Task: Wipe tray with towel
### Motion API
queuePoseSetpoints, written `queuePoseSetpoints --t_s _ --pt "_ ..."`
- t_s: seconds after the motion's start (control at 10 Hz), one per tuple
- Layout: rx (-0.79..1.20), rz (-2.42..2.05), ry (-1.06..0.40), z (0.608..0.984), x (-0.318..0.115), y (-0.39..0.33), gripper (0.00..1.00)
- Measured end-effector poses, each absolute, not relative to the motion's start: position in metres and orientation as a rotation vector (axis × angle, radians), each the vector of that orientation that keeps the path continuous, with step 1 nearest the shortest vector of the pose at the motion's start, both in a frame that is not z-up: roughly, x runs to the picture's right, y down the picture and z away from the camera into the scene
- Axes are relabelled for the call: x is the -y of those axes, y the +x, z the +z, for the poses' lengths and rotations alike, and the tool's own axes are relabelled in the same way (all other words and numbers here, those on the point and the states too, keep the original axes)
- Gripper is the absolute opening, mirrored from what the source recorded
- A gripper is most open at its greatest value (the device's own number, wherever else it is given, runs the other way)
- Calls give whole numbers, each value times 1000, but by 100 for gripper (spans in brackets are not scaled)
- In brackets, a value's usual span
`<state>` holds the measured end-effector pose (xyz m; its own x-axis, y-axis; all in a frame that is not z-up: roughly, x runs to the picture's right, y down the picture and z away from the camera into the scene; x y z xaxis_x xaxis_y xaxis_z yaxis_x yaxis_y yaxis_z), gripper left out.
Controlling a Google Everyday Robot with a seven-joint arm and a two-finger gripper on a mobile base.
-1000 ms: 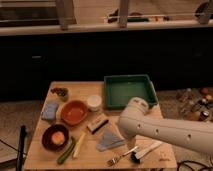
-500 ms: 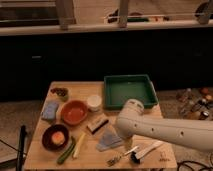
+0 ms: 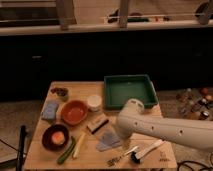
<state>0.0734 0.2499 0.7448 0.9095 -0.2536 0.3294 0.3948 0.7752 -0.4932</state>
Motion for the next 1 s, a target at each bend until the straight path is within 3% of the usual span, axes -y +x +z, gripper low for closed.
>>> queuePoseSetpoints --t_s 1.0 --pt "361 -189 -649 784 -268 60 80"
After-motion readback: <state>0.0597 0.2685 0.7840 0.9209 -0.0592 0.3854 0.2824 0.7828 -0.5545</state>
